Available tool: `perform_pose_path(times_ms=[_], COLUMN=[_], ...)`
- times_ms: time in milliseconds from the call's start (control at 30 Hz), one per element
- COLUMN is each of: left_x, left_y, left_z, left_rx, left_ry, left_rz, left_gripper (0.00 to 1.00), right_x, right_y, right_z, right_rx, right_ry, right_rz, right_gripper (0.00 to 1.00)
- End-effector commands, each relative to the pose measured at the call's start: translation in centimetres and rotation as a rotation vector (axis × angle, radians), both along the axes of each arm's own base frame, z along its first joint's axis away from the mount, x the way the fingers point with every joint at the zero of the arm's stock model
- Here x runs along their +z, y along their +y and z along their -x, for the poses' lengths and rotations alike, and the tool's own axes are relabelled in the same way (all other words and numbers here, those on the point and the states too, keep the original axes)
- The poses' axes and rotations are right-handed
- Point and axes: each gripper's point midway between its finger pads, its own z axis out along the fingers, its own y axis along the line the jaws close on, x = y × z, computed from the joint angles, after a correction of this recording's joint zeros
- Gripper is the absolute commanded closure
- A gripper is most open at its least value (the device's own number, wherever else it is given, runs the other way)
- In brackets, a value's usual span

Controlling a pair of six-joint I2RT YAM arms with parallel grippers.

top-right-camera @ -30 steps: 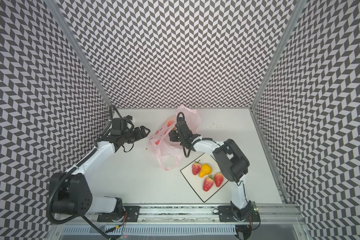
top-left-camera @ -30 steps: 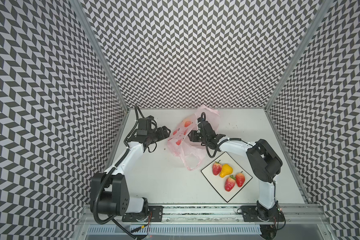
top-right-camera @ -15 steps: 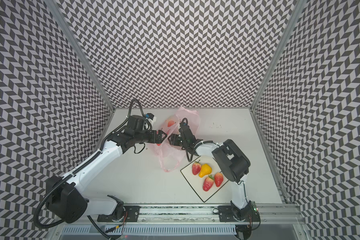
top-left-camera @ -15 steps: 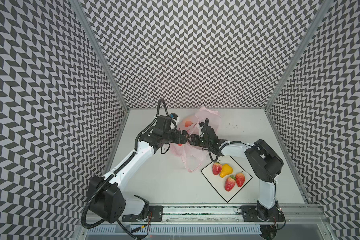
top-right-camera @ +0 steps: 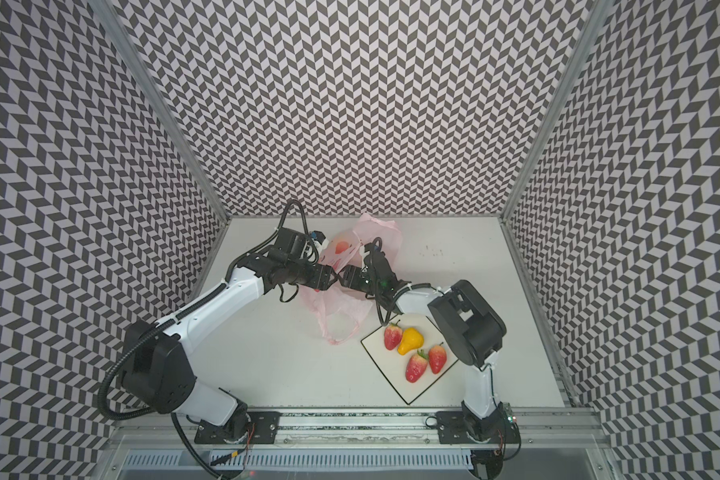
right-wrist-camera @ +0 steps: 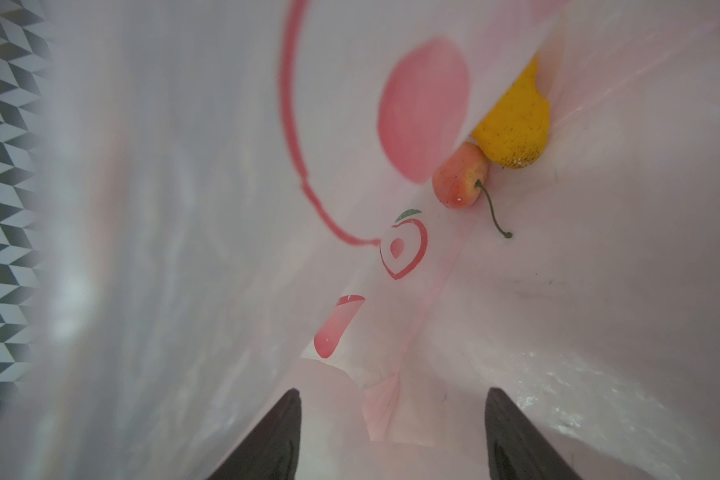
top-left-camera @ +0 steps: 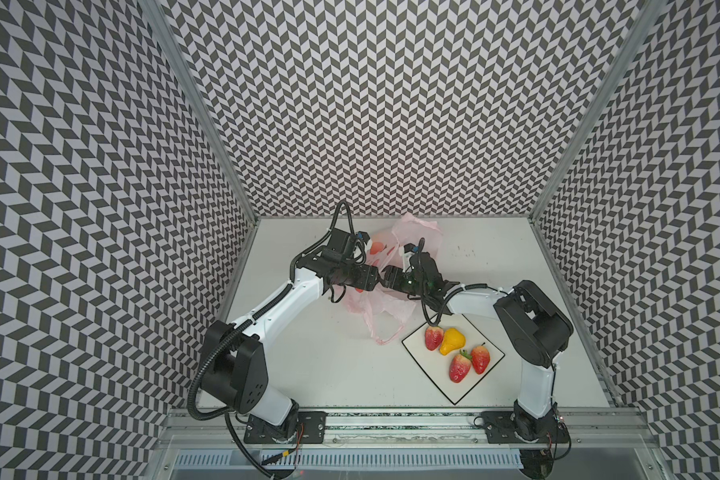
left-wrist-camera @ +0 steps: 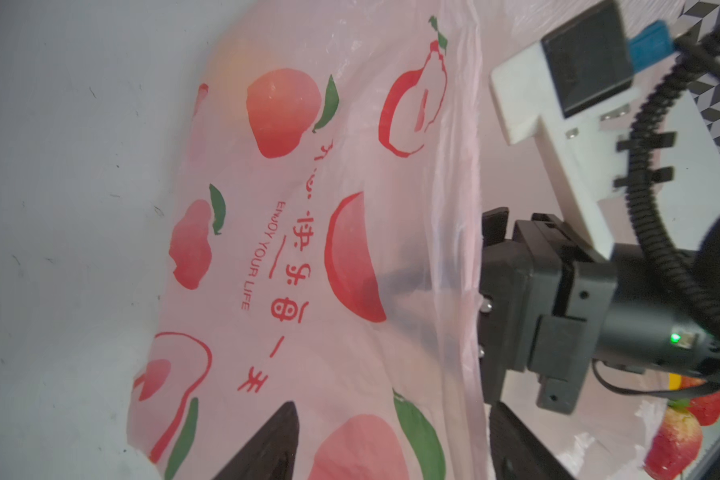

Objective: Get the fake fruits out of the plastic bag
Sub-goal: 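Raise the bag with the left gripper while the right gripper reaches inside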

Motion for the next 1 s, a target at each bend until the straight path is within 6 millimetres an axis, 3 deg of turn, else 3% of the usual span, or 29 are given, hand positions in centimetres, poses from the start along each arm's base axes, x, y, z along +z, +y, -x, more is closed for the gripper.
perform_pose_path(times_ms=[0, 133, 267, 400, 500, 567, 667, 933, 967], left_x=[-0.3, -0.7, -0.4, -1.4, -3.0, -3.5, -3.6, -1.0, -0.6], left_y=[0.1, -0.4, -1.8, -2.1, -1.3, -0.9, -0.7, -1.2, -1.3], left_z=[-0.5, -0.8, -0.5, 0.1, 0.3, 0.4, 0.2, -1.3, -1.4], left_rx=[-0.015, -0.023, -0.061, -0.088, -0.078, -0.073, -0.058, 0.031, 0.045], left_ry=[-0.006, 0.004, -0.008, 0.012, 0.055, 0.061, 0.051, -0.037, -0.049], left_rz=[-0.053, -0.072, -0.069, -0.111, -0.173, -0.195, -0.211, -0.122, -0.104], left_gripper=[0.33, 0.34, 0.22, 0.12, 0.13, 0.18, 0.33, 0.96, 1.00], right_x=[2.9, 2.1, 1.5, 2.3, 3.7, 4.0, 4.3, 1.9, 1.5], right_y=[-1.2, -2.5, -2.8, -2.7, -2.7, -2.9, -2.8, -2.7, -2.6], right_z=[-1.1, -1.5, -1.7, -1.9, -1.9, -2.0, -1.9, -0.9, -0.8], right_rx=[-0.090, -0.150, -0.170, -0.166, -0.170, -0.174, -0.169, -0.157, -0.160], right_ry=[-0.051, -0.028, 0.000, -0.021, -0.060, -0.072, -0.077, -0.006, 0.007], right_rz=[-0.028, 0.020, 0.048, 0.031, 0.011, 0.014, 0.011, 0.019, 0.018], right_gripper=[0.32, 0.32, 0.32, 0.31, 0.31, 0.31, 0.31, 0.31, 0.31])
